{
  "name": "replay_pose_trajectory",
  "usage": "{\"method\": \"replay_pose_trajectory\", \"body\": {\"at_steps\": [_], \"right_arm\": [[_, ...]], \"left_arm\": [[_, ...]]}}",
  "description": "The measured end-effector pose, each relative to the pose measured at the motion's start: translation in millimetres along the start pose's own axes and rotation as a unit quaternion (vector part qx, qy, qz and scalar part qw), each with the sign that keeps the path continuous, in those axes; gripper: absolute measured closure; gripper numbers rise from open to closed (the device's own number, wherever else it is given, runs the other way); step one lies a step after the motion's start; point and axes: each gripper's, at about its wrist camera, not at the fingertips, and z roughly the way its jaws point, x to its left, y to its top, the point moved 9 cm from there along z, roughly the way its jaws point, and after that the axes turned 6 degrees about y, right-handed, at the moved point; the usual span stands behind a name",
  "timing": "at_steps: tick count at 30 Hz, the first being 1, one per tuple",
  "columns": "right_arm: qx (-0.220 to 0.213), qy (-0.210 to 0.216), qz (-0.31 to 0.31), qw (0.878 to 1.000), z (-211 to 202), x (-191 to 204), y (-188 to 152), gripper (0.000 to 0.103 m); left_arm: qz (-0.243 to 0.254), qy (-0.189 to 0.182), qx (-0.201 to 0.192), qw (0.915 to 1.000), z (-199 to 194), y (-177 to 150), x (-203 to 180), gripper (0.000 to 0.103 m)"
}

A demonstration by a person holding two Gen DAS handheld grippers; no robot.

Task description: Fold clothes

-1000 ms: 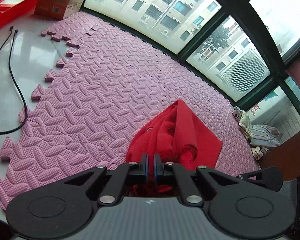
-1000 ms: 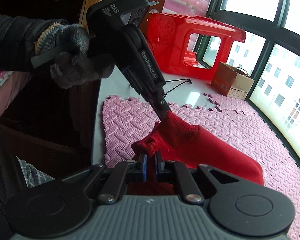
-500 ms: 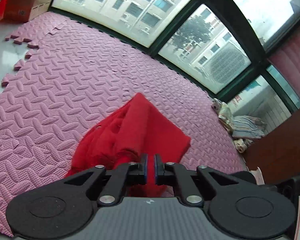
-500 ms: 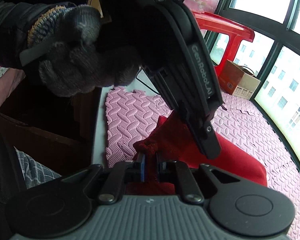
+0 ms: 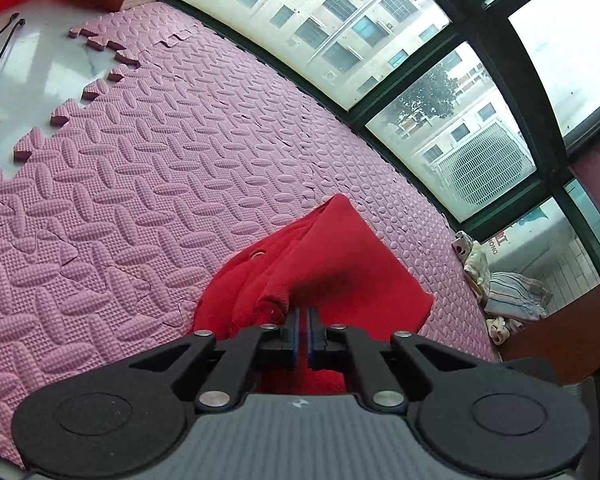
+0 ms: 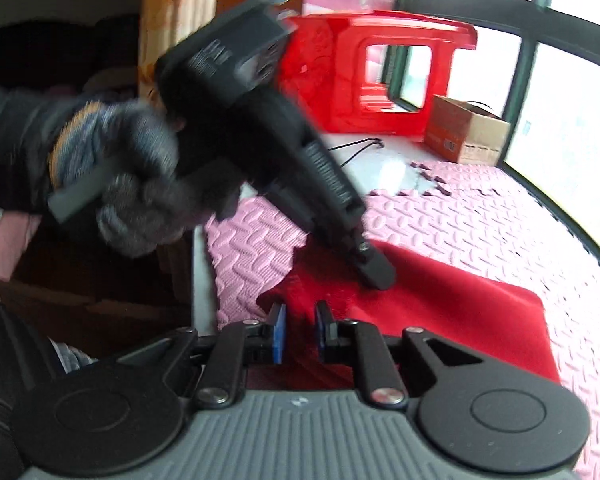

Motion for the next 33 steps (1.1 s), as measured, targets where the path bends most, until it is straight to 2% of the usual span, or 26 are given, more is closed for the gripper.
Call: {"method": "replay_pose_trajectory", "body": {"at_steps": [4,7,14,19,22,26,30,33], "right_arm": [[-0.016,-0.046,0.051,0.998,-18.3,-34.6,2.6,0.089],[-0.002,-0.089,0.077,0.993,-14.5,-55.6,-7.0,0.089],[0.036,-0.109,0.102,0.988,1.5,-54.9,-50.0,0.089],[0.011,-0.101,0.126,0.987,-14.8,-66.7,-34.3,0.089],[-0.003,-0.143,0.126,0.982,-29.3,-89.8,-28.5,0.089],[0.002,-0.196,0.158,0.968,-39.0,-126.8,-43.3,0.088],[0.023,-0.209,0.168,0.963,-31.5,-132.2,-71.3,0.088],[0.018,-0.214,0.174,0.961,-25.8,-131.0,-79.3,0.088]], "left_arm": [[-0.001,-0.002,-0.002,1.0000,-0.1,-1.3,0.7,0.098],[-0.005,-0.001,-0.003,1.0000,0.2,-1.8,1.6,0.098],[-0.021,0.000,0.000,0.9998,5.9,-5.6,8.2,0.101],[-0.022,-0.004,-0.003,0.9997,3.0,-6.5,8.8,0.101],[-0.017,-0.002,-0.005,0.9998,2.8,-6.8,8.1,0.101],[-0.010,0.003,-0.008,0.9999,2.9,-7.2,7.1,0.101],[0.002,0.011,-0.010,0.9999,4.6,-7.9,6.2,0.100],[-0.001,0.012,-0.008,0.9999,6.2,-7.3,8.2,0.100]]}}
